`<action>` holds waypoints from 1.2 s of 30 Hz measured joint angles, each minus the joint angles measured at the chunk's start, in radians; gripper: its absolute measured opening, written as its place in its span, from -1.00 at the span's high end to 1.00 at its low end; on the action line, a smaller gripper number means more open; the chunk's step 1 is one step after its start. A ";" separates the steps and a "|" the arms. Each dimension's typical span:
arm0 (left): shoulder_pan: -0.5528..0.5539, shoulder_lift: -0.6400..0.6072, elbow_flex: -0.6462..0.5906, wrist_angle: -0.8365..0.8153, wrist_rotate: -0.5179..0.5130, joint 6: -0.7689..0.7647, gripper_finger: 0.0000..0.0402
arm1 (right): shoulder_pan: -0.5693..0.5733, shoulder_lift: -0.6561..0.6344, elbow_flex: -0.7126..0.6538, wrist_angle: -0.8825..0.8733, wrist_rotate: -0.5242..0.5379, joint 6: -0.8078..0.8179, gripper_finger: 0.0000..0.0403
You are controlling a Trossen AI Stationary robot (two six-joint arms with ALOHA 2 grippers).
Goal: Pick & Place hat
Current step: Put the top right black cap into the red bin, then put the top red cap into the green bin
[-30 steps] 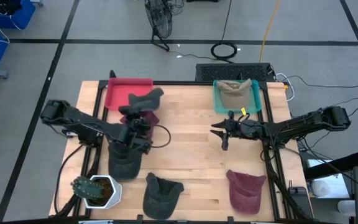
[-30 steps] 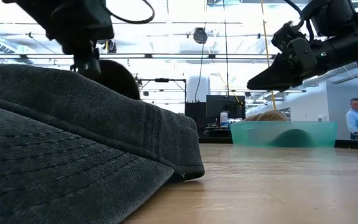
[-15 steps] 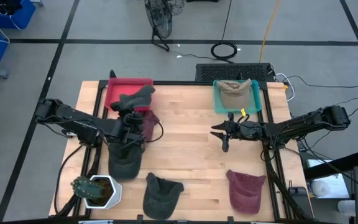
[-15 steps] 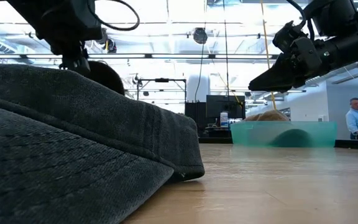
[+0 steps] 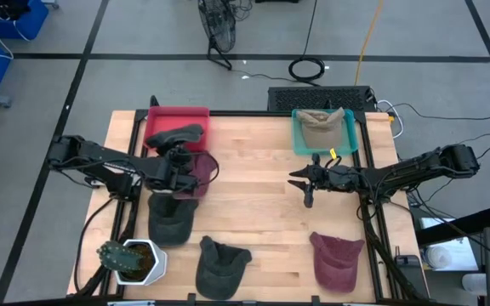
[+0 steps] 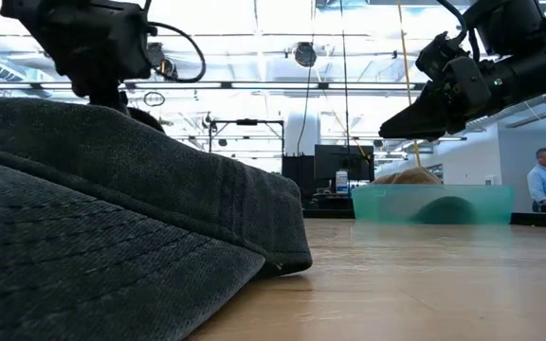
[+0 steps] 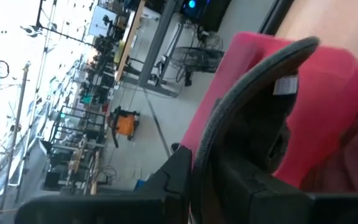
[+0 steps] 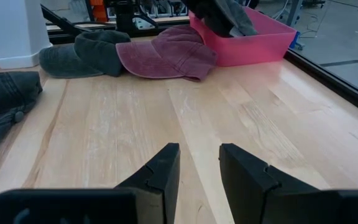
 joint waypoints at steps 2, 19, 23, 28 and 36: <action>0.005 0.000 -0.002 0.018 0.002 0.027 0.74 | 0.000 0.000 0.000 0.000 0.000 0.000 0.50; 0.007 0.000 -0.002 0.083 0.010 0.055 0.58 | 0.000 0.000 0.000 0.001 0.001 0.000 0.50; 0.007 0.000 -0.002 0.084 0.010 0.038 0.41 | 0.000 0.000 0.000 0.001 0.001 0.000 0.50; 0.002 0.000 -0.002 0.088 0.010 -0.002 0.25 | 0.000 0.000 0.000 0.001 0.001 0.000 0.50; -0.027 0.000 -0.002 0.134 0.010 0.012 0.20 | 0.000 0.000 0.000 0.001 0.001 0.000 0.50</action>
